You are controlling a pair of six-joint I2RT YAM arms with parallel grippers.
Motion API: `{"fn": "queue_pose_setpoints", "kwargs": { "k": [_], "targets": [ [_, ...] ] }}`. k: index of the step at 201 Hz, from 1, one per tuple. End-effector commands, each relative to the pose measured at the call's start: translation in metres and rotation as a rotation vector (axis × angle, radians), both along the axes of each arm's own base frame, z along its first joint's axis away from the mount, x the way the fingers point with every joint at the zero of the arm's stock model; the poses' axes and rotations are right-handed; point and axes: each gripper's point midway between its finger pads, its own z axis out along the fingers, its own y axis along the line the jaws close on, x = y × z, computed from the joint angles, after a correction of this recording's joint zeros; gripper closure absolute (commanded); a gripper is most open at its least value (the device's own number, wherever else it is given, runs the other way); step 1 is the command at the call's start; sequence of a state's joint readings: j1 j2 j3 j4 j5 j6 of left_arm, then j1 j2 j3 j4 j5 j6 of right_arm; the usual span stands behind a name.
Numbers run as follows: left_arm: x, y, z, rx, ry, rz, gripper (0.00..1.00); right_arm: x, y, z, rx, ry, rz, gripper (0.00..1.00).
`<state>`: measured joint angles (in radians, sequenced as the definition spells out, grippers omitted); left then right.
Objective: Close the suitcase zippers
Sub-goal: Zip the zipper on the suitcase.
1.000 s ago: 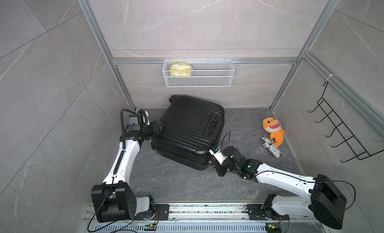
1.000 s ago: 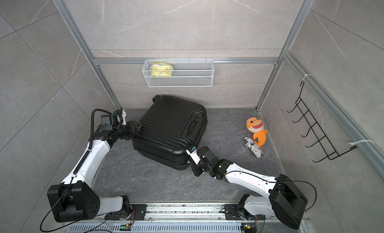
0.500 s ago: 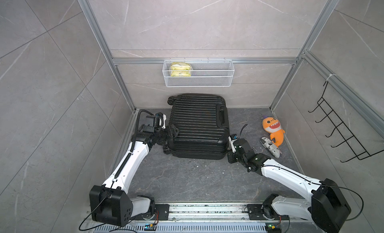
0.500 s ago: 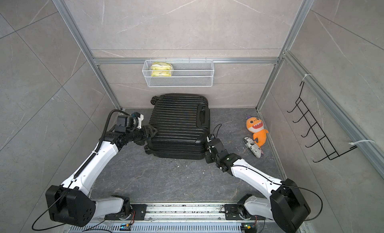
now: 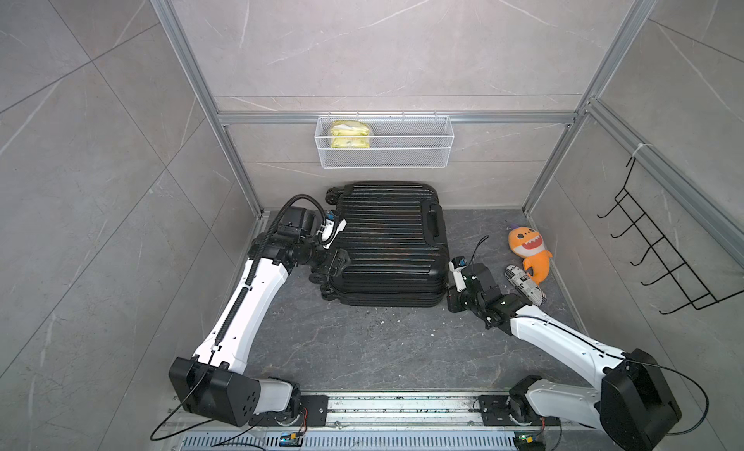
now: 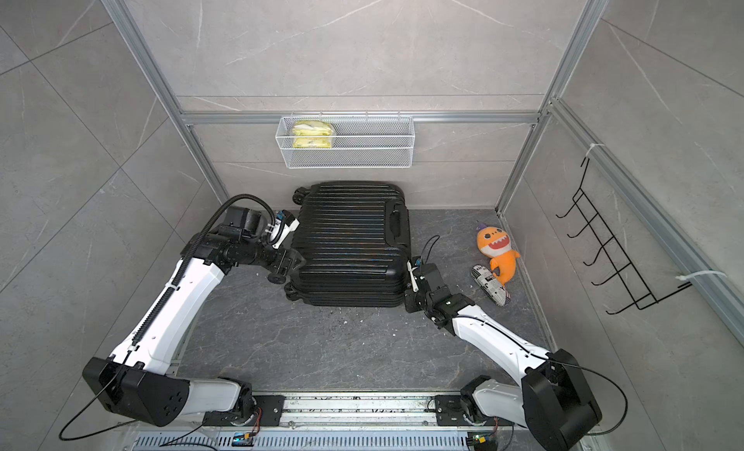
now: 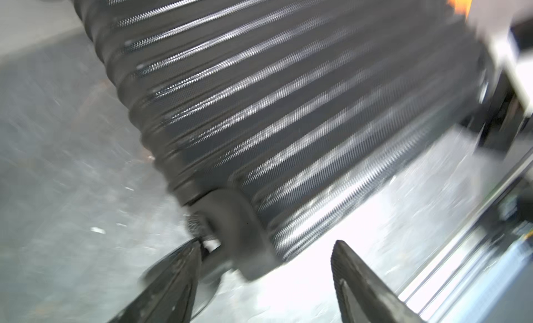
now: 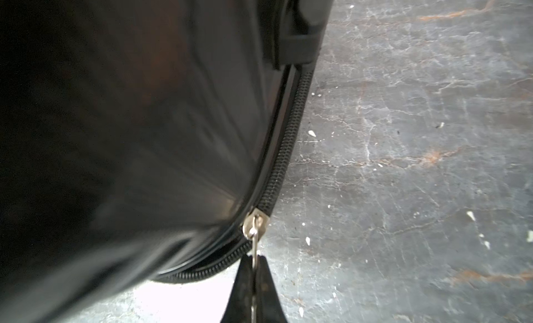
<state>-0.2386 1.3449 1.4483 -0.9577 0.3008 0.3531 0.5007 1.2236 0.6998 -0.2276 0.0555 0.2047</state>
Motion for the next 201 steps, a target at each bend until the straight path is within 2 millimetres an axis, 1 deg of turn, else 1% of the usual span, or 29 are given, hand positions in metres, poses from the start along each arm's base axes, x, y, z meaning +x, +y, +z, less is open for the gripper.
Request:
{"fn": "queue_pose_setpoints", "kwargs": {
  "k": [1, 12, 20, 33, 60, 76, 105, 118, 151, 173, 187, 201],
  "targets": [
    [-0.030, 0.007, -0.002, 0.105, -0.106, -0.357, 0.25, -0.003, 0.024, 0.009, 0.056, -0.003, 0.118, 1.00],
    [-0.043, 0.011, -0.007, 0.097, -0.125, -0.459, 0.24, -0.003, 0.026, 0.008, 0.058, 0.002, 0.124, 1.00],
    [-0.047, 0.017, -0.010, 0.110, -0.137, -0.497, 0.24, -0.003, 0.025, 0.009, 0.059, 0.002, 0.124, 1.00],
    [-0.043, 0.027, -0.011, 0.125, -0.159, -0.494, 0.23, -0.004, 0.026, 0.009, 0.060, 0.006, 0.127, 1.00],
    [-0.035, 0.042, -0.029, 0.161, -0.105, -0.489, 0.23, -0.004, 0.025, 0.009, 0.058, 0.008, 0.128, 1.00],
    [-0.023, 0.053, -0.040, 0.212, -0.088, -0.469, 0.25, -0.004, 0.026, 0.010, 0.061, 0.010, 0.132, 1.00],
    [0.010, 0.065, -0.043, 0.278, -0.213, -0.424, 0.24, -0.005, 0.026, 0.011, 0.060, 0.013, 0.137, 1.00],
    [0.018, 0.071, -0.049, 0.318, -0.217, -0.428, 0.24, -0.004, 0.026, 0.012, 0.061, 0.014, 0.139, 1.00],
    [0.031, 0.074, -0.063, 0.341, -0.216, -0.439, 0.24, -0.005, 0.026, 0.012, 0.061, 0.019, 0.139, 1.00],
    [0.034, 0.071, -0.070, 0.331, -0.211, -0.460, 0.23, -0.006, 0.026, 0.012, 0.058, 0.023, 0.141, 1.00],
    [0.036, 0.067, -0.071, 0.306, -0.210, -0.475, 0.23, -0.006, 0.026, 0.012, 0.054, 0.022, 0.144, 1.00],
    [0.033, 0.057, -0.070, 0.249, -0.210, -0.504, 0.22, -0.006, 0.025, 0.011, 0.052, 0.026, 0.145, 1.00]
  ]
}}
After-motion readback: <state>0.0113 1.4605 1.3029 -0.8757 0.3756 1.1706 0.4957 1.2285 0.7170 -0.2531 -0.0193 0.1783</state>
